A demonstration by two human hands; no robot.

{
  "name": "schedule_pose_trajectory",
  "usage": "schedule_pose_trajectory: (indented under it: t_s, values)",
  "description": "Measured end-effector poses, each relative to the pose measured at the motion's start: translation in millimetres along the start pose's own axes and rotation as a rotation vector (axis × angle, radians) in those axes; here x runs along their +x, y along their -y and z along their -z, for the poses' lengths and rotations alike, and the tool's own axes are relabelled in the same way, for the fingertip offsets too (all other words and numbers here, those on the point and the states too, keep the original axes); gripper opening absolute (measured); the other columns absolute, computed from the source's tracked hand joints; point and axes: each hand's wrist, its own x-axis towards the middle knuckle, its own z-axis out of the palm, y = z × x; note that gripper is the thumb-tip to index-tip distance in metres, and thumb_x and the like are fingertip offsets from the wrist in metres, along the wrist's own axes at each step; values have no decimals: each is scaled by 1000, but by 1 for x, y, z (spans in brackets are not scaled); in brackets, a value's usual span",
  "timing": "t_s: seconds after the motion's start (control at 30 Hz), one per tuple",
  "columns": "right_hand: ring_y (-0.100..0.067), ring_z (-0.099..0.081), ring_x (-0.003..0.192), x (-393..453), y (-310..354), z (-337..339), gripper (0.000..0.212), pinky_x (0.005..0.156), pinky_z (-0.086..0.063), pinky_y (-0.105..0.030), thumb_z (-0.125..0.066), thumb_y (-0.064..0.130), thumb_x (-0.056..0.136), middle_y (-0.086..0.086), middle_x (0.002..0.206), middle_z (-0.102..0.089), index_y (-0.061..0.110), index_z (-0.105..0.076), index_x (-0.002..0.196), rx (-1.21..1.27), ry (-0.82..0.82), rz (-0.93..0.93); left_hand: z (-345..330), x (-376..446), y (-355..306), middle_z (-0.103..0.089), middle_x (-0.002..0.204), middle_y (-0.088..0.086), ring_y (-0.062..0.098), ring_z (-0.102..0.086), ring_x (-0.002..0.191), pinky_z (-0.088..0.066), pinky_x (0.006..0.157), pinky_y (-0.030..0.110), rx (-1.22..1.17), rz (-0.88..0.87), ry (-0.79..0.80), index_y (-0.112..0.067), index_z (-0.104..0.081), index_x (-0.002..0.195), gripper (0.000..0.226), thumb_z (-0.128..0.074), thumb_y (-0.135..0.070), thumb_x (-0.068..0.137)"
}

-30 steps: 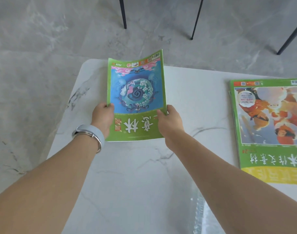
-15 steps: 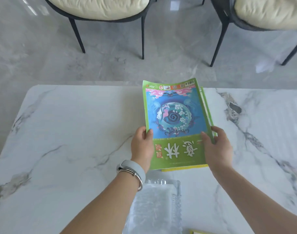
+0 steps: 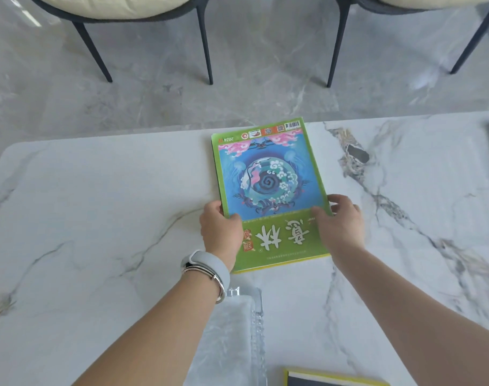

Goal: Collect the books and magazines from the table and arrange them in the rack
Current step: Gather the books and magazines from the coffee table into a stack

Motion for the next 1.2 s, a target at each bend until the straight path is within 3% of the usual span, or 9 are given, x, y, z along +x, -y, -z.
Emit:
schedule_pose_trajectory:
  t_s: [0.13, 0.27, 0.4, 0.5, 0.57, 0.77, 0.93, 1.1, 1.2]
  values:
    - [-32, -60, 111, 3, 3, -2, 37, 94, -50, -45, -51, 30, 96, -10, 120, -61, 17, -48, 130, 80, 63, -79, -4, 2, -2, -58, 119, 15, 38, -57, 103, -48, 78, 43, 23, 62, 18, -10, -51, 113, 38, -47, -16, 76]
    - [-31, -63, 94, -3, 0, 10, 31, 81, -50, -39, -39, 31, 101, -9, 94, -59, 7, -56, 109, 133, 132, -83, -3, -7, -7, -55, 101, 8, 21, -50, 72, -36, 57, 26, -47, 96, 66, -4, -52, 110, 26, -43, -16, 89]
    - [-28, -65, 78, -18, -16, 39, 28, 66, -50, -32, -40, 31, 101, -4, 79, -55, 15, -48, 79, 246, 140, -45, -9, -37, -11, -52, 95, 6, 19, -43, 82, -37, 68, 29, -93, 68, 126, -15, -57, 87, 21, -37, -20, 93]
    - [-12, -50, 55, -31, -27, 75, 27, 49, -37, -25, -38, 28, 102, -1, 71, -50, 10, -47, 84, 277, 109, -23, -17, -69, -19, -63, 110, 5, 24, -58, 97, -46, 87, 34, -180, 35, 104, -13, -59, 112, 27, -42, -20, 92]
    - [-9, -46, 52, -34, -34, 102, 26, 47, -32, -25, -39, 27, 102, 1, 68, -48, 9, -48, 86, 286, 68, -2, -26, -90, -32, -59, 114, 2, 19, -54, 102, -41, 88, 28, -196, -2, 115, -13, -55, 120, 30, -44, -20, 93]
    - [-18, -45, 52, -48, -70, 191, 27, 45, -31, -24, -43, 25, 101, -1, 63, -47, 7, -50, 82, 353, -69, -17, -68, -163, -63, -58, 123, 9, 25, -56, 109, -43, 99, 42, -206, -88, 256, -20, -54, 108, 18, -45, -22, 92]
    - [-8, -51, 54, -35, -109, 256, 29, 49, -34, -22, -46, 25, 100, -1, 90, -54, 13, -54, 125, 382, -187, -44, -126, -216, -74, -61, 118, 10, 30, -58, 108, -46, 95, 49, -211, -77, 348, -24, -53, 101, 11, -46, -24, 92]
    - [-9, -54, 53, 10, -150, 309, 31, 53, -38, -26, -45, 26, 100, -1, 97, -55, 16, -53, 129, 402, -243, -73, -203, -251, -91, -58, 111, 5, 27, -58, 105, -47, 93, 43, -240, -76, 384, -22, -52, 101, 11, -45, -19, 93]
    - [-6, -51, 56, 48, -174, 337, 31, 54, -38, -26, -44, 27, 100, 0, 95, -56, 18, -54, 128, 374, -254, -97, -255, -265, -98, -56, 107, 2, 20, -55, 96, -48, 81, 32, -232, -71, 364, -20, -52, 105, 15, -44, -19, 93]
